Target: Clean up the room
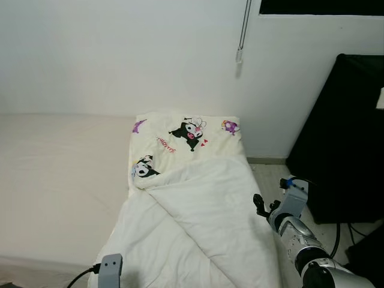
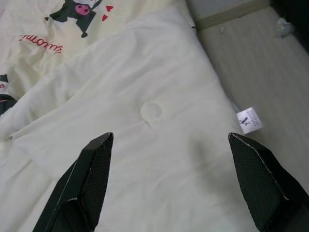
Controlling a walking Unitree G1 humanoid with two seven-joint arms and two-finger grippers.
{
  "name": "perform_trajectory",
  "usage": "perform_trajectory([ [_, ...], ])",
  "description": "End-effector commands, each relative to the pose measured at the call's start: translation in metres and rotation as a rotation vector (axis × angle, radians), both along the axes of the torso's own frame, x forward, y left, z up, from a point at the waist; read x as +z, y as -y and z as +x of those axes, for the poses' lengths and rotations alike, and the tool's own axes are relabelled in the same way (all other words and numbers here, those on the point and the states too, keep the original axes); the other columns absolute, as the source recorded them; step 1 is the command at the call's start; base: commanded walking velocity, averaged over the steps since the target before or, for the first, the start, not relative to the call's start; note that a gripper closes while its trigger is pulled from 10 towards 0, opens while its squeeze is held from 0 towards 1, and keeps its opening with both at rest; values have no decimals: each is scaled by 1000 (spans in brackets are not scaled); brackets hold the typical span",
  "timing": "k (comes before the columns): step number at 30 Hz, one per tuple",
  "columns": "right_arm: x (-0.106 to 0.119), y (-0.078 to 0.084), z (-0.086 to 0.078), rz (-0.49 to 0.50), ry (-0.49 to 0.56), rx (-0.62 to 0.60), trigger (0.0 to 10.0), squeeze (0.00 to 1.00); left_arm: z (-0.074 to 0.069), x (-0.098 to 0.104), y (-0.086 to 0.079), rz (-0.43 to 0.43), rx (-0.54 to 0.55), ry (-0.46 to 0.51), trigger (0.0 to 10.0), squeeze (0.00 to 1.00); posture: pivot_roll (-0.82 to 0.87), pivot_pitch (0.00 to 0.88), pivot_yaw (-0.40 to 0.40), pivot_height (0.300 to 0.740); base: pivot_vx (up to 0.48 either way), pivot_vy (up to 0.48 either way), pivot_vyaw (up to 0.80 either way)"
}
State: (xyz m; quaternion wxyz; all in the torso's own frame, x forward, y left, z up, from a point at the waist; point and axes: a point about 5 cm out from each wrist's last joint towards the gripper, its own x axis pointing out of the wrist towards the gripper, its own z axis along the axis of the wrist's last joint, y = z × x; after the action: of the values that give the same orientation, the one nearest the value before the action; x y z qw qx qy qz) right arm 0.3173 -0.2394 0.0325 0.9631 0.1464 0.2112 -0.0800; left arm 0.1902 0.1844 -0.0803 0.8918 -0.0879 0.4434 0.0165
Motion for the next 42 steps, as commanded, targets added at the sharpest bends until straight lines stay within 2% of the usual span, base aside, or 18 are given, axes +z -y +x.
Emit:
perform_trajectory([
  [1,2,1,1,21,20,-13,10000,0,1,1,-7,4,15,11,10000,0,-128,54,23,660,0,0,0],
  [8,7,10,2,30,42,-40,10000,0,1,2,-11,10,11,15,10000,0,-124,64,29,635,0,0,0],
  [26,23,49,-2,-14,90,-151,10000,0,-18,-6,-14,26,-37,-32,10000,0,-100,123,44,566,0,0,0],
  [29,31,63,-4,-37,127,-190,10000,0,-26,-8,-21,36,-46,-38,10000,0,-90,154,52,566,0,0,0],
  [30,31,63,-4,-37,127,-190,10000,0,-26,-8,-21,36,-46,-38,10000,0,-90,154,52,566,0,0,0],
  [33,40,75,-5,-47,167,-210,10000,0,-23,-3,-34,43,-16,9,10000,0,-66,214,67,566,0,0,0],
  [40,45,82,-7,-13,227,-205,10000,0,-14,7,-49,42,8,89,10000,0,-28,281,78,566,0,0,0],
  [42,53,81,-4,38,303,-148,10000,0,-9,13,-58,51,14,132,10000,0,-4,319,83,566,0,0,0],
])
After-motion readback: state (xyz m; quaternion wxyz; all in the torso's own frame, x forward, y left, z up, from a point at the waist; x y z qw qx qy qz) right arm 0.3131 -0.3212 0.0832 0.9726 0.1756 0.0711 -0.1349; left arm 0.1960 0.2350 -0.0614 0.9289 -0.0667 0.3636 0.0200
